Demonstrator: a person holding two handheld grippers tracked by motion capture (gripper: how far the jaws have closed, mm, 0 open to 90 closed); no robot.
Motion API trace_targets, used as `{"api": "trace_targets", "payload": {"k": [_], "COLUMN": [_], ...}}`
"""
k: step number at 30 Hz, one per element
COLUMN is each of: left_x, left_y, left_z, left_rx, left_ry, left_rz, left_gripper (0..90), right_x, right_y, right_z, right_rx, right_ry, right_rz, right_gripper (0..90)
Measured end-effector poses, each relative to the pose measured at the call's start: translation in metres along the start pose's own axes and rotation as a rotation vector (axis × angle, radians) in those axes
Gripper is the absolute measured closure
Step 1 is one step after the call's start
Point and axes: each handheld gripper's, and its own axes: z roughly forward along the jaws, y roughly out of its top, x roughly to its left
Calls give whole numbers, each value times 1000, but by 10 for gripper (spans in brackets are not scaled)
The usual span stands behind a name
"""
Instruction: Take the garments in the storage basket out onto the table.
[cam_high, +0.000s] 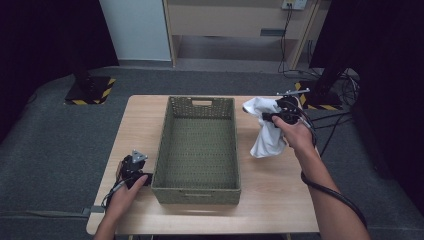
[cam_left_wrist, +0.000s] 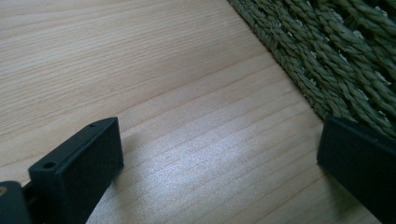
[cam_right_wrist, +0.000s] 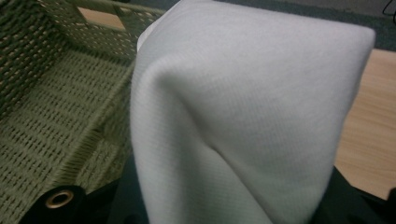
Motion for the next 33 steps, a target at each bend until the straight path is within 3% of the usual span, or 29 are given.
{"api": "trace_targets", "payload": {"k": [10,22,33], "left_x": [0,0,0], "left_y": [0,0,0], "left_z": [0,0,0], "left_rx": [0,0,0], "left_ry": [0,-1,-1], "left_rz": [0,0,0], "left_gripper": [0,0,0], "right_x": [-15,-17,-31], "right_y": [-15,-18,-24], "right_z": [17,53,76], "right_rx": [31,82,131], "right_ry": [-18,-22,-56], "right_rz": [40,21,66], "right_gripper": [594,589,581]}}
